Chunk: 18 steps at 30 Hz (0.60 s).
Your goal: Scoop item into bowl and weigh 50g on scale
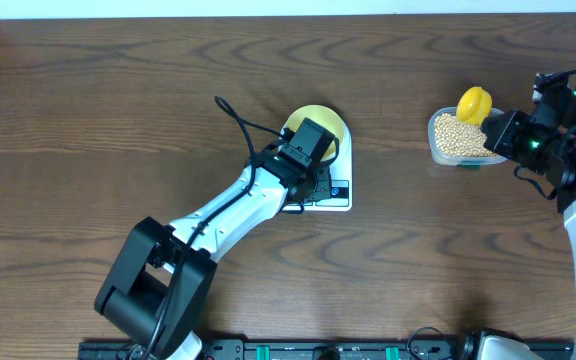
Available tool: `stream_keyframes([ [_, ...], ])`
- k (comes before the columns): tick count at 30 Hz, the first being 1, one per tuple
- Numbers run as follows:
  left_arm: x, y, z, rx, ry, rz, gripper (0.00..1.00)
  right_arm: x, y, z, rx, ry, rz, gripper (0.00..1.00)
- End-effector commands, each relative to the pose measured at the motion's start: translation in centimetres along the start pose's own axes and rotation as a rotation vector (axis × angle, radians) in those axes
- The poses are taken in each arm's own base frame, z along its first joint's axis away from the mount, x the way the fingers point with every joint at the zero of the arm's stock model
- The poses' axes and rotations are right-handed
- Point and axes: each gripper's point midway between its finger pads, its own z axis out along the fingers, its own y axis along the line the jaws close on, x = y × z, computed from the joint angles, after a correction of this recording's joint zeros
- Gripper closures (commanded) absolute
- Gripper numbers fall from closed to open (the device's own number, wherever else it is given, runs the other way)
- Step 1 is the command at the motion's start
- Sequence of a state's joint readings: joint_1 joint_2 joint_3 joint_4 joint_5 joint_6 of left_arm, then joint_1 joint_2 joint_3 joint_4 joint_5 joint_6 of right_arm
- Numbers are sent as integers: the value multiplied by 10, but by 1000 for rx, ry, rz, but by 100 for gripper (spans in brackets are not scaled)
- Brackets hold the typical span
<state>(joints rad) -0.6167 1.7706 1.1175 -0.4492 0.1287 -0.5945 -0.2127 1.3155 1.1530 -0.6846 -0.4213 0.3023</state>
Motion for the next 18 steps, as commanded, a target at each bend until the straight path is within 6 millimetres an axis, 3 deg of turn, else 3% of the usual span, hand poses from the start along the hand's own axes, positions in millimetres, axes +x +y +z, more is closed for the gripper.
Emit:
stream_keyframes([
  [1,7,10,12,-35,32,10,93,-4,3,-1,-2,-9,-24,99],
  [10,0,1,16,2,9,14,93,-3,3,-1,-1,-5,-23,99],
  [18,8,5,28,-9,48,8,93,-4,3,-1,-1,-6,-23,99],
])
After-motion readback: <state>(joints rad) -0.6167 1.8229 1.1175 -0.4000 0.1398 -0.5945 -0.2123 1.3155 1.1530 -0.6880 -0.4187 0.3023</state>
